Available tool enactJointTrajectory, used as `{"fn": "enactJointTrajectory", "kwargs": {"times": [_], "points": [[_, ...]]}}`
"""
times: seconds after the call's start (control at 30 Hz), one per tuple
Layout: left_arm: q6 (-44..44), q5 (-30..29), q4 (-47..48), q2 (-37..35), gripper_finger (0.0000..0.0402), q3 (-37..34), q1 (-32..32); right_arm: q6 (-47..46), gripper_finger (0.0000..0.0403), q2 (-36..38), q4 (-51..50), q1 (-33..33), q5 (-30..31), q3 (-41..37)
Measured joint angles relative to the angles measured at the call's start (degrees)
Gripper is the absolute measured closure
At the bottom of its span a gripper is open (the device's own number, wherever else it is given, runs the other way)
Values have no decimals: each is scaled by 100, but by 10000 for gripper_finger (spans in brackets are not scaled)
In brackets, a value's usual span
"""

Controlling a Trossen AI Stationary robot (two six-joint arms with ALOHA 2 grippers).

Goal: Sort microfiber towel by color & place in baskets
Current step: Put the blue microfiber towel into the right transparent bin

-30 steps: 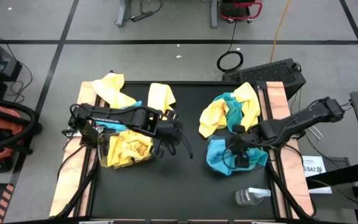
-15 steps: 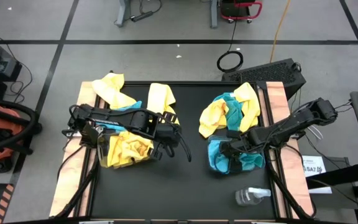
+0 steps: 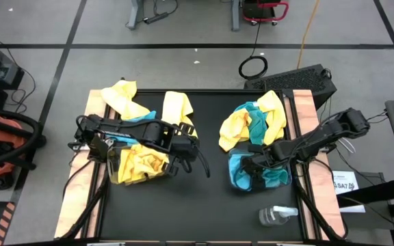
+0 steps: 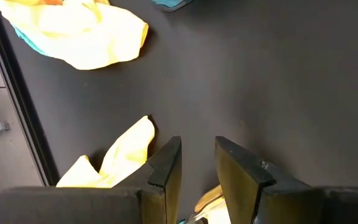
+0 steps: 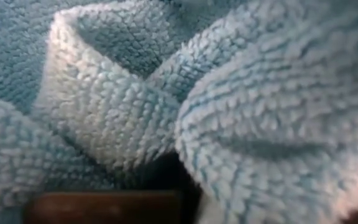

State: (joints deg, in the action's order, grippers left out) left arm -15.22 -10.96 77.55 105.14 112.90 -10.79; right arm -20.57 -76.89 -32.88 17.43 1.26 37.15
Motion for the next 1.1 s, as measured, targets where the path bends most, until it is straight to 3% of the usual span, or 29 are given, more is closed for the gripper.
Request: {"fn": "enactJointTrajectory", "kwargs": {"times": [0.73,1.1], "points": [[-164,2,85,0,298,2,114,-151,160,2114,-308,37,-470,-26],[-312,22,91,0,298,0,353,-386,115,3149,-534,37,-743,-13]]}}
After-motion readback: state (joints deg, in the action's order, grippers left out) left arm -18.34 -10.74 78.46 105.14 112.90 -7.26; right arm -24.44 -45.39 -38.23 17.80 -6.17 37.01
